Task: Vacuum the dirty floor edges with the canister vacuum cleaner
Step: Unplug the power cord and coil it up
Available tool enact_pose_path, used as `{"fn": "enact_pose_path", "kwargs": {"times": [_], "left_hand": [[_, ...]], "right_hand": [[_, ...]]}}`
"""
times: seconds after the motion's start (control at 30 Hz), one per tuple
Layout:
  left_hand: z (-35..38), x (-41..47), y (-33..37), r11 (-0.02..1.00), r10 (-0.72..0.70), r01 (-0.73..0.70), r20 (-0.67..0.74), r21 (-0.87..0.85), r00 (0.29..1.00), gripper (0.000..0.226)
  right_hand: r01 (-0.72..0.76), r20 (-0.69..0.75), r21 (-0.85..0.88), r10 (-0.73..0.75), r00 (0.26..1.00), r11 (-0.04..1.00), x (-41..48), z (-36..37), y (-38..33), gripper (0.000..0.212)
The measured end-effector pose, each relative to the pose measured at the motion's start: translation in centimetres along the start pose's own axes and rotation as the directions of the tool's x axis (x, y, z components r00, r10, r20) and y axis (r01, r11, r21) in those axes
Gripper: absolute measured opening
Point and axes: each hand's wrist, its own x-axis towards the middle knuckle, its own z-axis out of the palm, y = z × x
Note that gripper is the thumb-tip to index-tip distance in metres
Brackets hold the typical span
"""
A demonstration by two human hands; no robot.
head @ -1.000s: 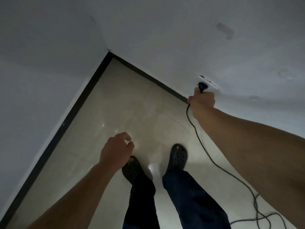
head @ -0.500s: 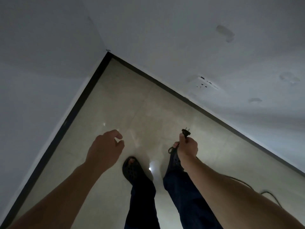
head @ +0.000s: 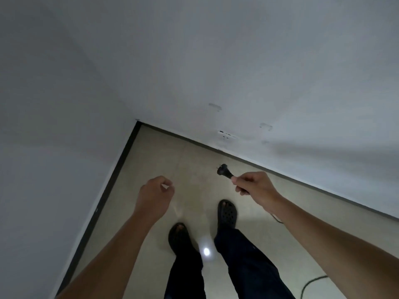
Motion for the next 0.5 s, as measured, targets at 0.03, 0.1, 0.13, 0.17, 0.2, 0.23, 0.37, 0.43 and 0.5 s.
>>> {"fn": "enact_pose_path", "kwargs": {"times": [0.03, 0.1, 0.13, 0.17, 0.2, 0.23, 0.37, 0.43, 0.5], "left_hand": [[-0.5, -1.1, 1.8, 0.999, 0.022, -0.021, 0.025, -0.043, 0.999, 0.005], [-1.2, -3.8, 5.8, 0.985, 0.068, -0.049, 0.110, -0.163, 0.992, 0.007], [-1.5, -5.5, 8.0, 0.973, 0.089, -0.050, 0.166, -0.227, 0.982, 0.007], [-1.7, -7.4, 10.1, 0.961, 0.109, -0.043, 0.229, -0.275, 0.967, 0.007], [-1.9, -9.0, 11.9, 0.952, 0.130, -0.036, 0.293, -0.305, 0.947, 0.007], [-2.1, -10.6, 13.6, 0.949, 0.148, -0.030, 0.358, -0.314, 0.922, 0.009], [-2.3, -16.0, 18.6, 0.949, 0.203, -0.021, 0.557, -0.316, 0.805, 0.019], [-1.9, -18.7, 21.0, 0.952, 0.233, -0.048, 0.611, -0.303, 0.757, 0.015], [-1.3, -21.6, 23.6, 0.954, 0.259, -0.095, 0.628, -0.283, 0.734, 0.015]], "right_hand": [[0.047, 0.004, -0.025, -0.047, 0.999, 0.999, -2.1, -0.6, -1.0, 0.018], [0.117, 0.032, -0.069, -0.115, 0.993, 0.991, -6.5, -1.8, -2.7, 0.015], [0.140, 0.054, -0.086, -0.135, 0.989, 0.986, -8.7, -2.3, -3.3, 0.011], [0.163, 0.080, -0.101, -0.156, 0.985, 0.981, -11.0, -2.8, -3.9, 0.009], [0.192, 0.101, -0.115, -0.181, 0.978, 0.975, -13.2, -3.3, -4.4, 0.010], [0.216, 0.108, -0.127, -0.203, 0.973, 0.968, -15.3, -3.9, -4.8, 0.013], [0.298, 0.018, -0.129, -0.298, 0.954, 0.946, -23.0, -7.4, -5.6, 0.014], [0.322, -0.050, -0.090, -0.327, 0.944, 0.942, -26.2, -9.4, -5.0, 0.011], [0.323, -0.106, -0.103, -0.333, 0.937, 0.941, -29.2, -11.2, -3.9, 0.010]]}}
